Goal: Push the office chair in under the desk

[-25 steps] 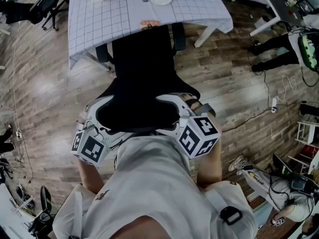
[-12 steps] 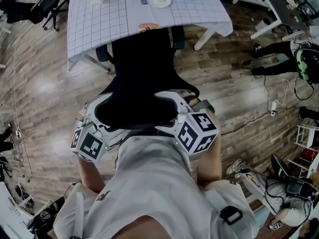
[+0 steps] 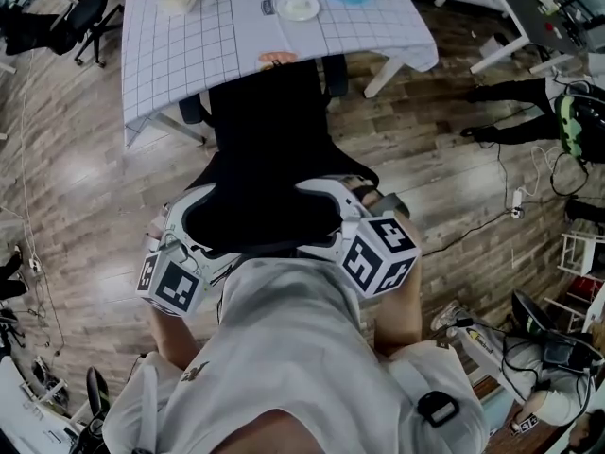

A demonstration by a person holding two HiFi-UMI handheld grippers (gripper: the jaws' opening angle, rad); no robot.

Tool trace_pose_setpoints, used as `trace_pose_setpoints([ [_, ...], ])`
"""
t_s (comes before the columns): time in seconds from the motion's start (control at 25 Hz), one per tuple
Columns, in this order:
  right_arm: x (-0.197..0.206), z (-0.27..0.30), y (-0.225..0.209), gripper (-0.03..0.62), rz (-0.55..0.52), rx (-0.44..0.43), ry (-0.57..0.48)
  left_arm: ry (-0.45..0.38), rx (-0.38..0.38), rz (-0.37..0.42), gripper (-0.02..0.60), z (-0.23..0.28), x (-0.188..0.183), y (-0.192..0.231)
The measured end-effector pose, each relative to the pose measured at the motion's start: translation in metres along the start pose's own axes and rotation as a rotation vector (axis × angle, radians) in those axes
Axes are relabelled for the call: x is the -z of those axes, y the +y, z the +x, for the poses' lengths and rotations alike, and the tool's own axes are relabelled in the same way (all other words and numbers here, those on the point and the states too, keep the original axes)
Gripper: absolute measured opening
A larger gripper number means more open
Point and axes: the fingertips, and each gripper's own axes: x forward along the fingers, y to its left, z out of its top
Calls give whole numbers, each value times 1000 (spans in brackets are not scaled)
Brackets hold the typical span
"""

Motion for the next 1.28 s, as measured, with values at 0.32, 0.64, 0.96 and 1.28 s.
trace_pose_setpoints([
  [0.32,3,4,-15,387,7,6,22,10,13,14,459,5,3,15],
  [0.64,4,7,-31,387,20,14,31,20,35,23,457,11,4,31],
  [0.96,10,2,-47,387,15,11,26,35,43,18,459,22,0,44],
  [1.28,19,-4,-63,387,1,-1,26,43,23,7,459,35,-6,55],
])
